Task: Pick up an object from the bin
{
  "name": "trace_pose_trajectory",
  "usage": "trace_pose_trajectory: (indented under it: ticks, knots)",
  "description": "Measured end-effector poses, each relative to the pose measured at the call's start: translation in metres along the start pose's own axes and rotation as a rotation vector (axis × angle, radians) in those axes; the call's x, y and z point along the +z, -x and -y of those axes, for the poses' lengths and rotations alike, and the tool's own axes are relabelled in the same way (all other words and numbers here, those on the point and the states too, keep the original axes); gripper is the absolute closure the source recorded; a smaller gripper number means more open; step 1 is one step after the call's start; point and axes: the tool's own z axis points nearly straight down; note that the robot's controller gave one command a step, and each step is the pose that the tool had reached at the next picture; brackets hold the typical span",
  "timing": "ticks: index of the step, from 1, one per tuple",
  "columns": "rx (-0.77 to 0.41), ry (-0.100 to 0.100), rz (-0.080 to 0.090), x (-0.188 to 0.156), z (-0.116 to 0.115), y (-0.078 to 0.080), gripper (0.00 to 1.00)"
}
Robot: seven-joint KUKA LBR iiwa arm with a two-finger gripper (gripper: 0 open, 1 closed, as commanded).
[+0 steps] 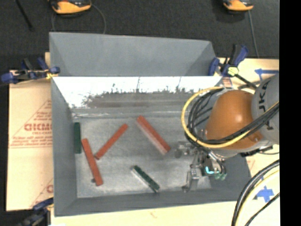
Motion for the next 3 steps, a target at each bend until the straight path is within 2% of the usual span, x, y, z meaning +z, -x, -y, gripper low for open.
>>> trace_pose_trajectory:
  ticks: [1, 2, 3]
  knots:
    - [0.078, 0.002, 0.012, 0.063, -0.014, 0.087, 0.0]
    - [0.109, 0.001, 0.011, 0.066, -0.017, 0.097, 0.0]
    - [0.106, 0.0, 0.01, 0.066, -0.017, 0.097, 1.0]
